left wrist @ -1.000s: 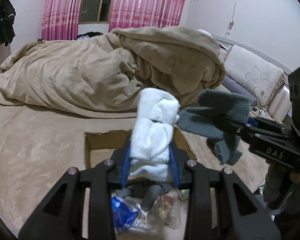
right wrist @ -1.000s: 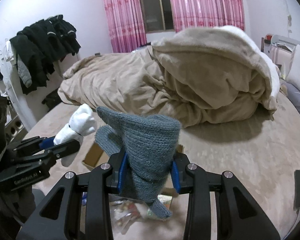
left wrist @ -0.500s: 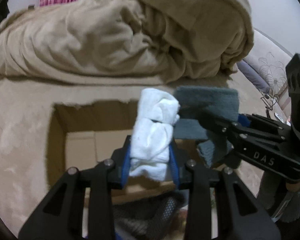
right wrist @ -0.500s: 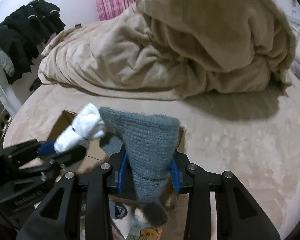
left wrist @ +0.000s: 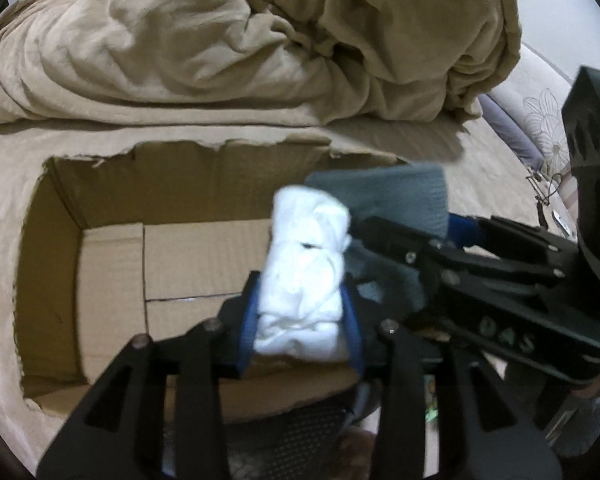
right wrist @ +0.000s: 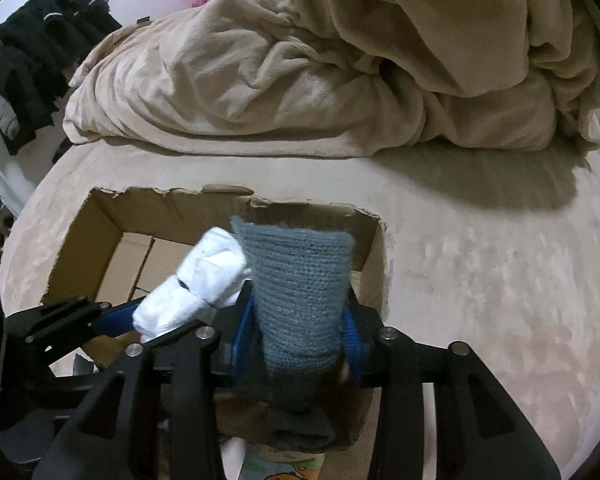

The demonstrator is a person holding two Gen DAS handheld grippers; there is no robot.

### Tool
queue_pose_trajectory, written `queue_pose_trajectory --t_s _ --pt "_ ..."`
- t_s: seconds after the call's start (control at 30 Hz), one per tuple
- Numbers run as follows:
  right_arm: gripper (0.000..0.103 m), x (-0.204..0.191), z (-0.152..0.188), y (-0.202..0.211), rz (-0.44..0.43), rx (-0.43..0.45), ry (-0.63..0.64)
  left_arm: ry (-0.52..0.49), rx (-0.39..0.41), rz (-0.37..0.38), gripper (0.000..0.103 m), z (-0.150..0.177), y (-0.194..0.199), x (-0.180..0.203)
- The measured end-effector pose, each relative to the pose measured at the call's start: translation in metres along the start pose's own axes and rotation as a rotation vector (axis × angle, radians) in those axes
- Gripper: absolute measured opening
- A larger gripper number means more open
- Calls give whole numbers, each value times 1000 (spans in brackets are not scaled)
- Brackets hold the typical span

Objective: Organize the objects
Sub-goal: 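Lower the white socks into the box with the left tool while the right tool drops the gloves in, then withdraw both tools from the box and reach toward the remaining items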

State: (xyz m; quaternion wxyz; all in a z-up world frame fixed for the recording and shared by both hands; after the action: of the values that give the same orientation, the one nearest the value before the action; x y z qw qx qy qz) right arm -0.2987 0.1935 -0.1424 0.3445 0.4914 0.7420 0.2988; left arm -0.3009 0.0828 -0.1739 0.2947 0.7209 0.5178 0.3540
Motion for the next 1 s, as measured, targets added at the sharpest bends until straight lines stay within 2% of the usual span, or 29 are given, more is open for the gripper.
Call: queue_pose_trajectory --t_s 0.13,0.17,0.3,0.33,0.37,0.43,0.83,1.0 --pt "70 -6 0 9 -13 29 19 7 10 -7 41 2 8 0" --pt "71 -7 -1 12 -8 38 21 10 16 -10 41 4 12 -1" --pt "71 -5 -3 25 2 61 0 7 43 -24 42 6 31 0" --pt "71 -5 -3 31 6 68 -4 3 51 -27 45 7 36 0" --pt "71 -6 -3 35 7 74 -4 1 59 -31 57 7 41 0" --pt "71 -9 -2 44 11 88 -2 9 90 -41 68 9 58 0" --pt "72 -28 12 118 12 185 7 3 195 -84 68 24 142 6" --pt "82 -36 22 149 -2 223 14 -8 224 -99 68 40 172 11"
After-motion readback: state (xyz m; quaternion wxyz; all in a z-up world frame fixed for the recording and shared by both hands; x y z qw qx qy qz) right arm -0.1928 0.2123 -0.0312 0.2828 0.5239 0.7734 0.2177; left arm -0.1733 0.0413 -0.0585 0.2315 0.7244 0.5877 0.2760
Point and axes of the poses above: each gripper's, at about its wrist camera, not at the fingertips, and y roughly against the way its jaws point, x to its right, z to its underside, the point moved 1 cm from there along -y, roughly the way its jaws point, and after that the axes turned 5 degrees about -y, right-handed, at the moved point
